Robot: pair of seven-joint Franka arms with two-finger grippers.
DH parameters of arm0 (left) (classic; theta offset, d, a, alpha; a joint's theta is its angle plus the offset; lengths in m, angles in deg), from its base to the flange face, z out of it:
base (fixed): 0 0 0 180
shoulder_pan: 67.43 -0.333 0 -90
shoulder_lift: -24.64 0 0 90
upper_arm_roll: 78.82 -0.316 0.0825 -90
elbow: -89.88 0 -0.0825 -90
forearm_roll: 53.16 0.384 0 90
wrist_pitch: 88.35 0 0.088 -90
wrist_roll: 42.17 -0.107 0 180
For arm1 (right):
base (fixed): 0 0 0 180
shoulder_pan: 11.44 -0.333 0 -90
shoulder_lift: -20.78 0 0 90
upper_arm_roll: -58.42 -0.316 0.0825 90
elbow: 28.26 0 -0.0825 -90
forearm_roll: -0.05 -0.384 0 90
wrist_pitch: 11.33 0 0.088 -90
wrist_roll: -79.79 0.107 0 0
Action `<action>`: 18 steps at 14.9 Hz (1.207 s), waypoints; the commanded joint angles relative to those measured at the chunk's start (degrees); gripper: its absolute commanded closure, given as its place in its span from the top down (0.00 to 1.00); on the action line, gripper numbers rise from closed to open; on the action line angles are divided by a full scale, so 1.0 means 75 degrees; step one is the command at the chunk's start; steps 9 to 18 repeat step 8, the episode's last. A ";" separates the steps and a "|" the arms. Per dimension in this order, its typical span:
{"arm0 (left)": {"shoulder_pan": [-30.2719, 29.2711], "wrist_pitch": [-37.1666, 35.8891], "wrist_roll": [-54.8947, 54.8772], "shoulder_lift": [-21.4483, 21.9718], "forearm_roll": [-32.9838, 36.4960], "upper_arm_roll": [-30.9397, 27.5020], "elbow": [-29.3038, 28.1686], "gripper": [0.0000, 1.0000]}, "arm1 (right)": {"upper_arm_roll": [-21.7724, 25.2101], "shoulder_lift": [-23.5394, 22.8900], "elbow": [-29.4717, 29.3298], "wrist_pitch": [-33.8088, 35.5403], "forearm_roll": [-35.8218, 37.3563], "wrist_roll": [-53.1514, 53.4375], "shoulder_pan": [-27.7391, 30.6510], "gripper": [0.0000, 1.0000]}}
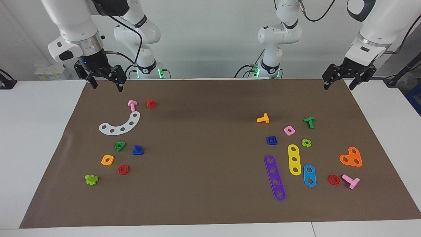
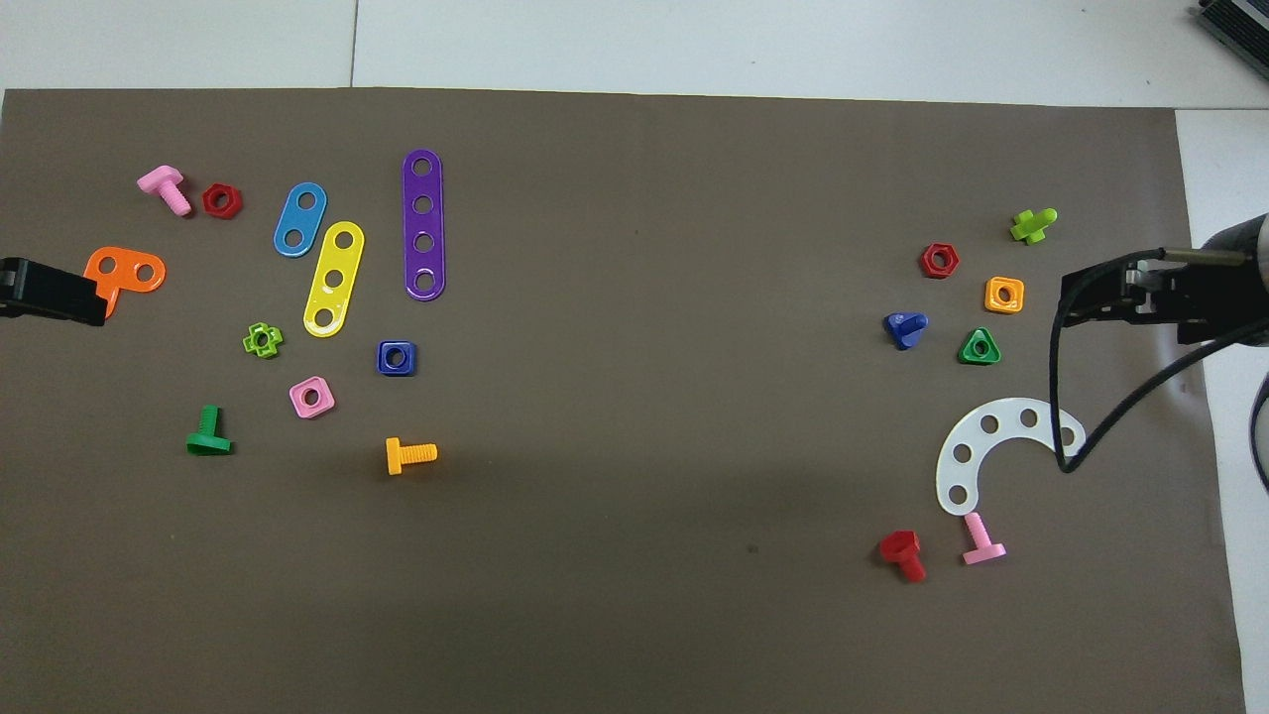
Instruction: Unscrew and place screws in storage area
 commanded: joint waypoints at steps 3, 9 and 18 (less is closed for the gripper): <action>-0.0081 0.0012 0.0034 0.0231 0.0004 0.0036 -0.0249 1.00 | -0.0014 0.0253 0.0318 0.0048 -0.0148 -0.0249 0.0081 1.00; -0.0081 0.0012 0.0034 0.0231 0.0004 0.0036 -0.0249 1.00 | -0.0014 0.0276 0.0411 0.0036 -0.0148 -0.0261 0.0081 1.00; -0.0081 0.0012 0.0034 0.0231 0.0004 0.0036 -0.0249 1.00 | -0.0014 0.0276 0.0411 0.0036 -0.0148 -0.0261 0.0081 1.00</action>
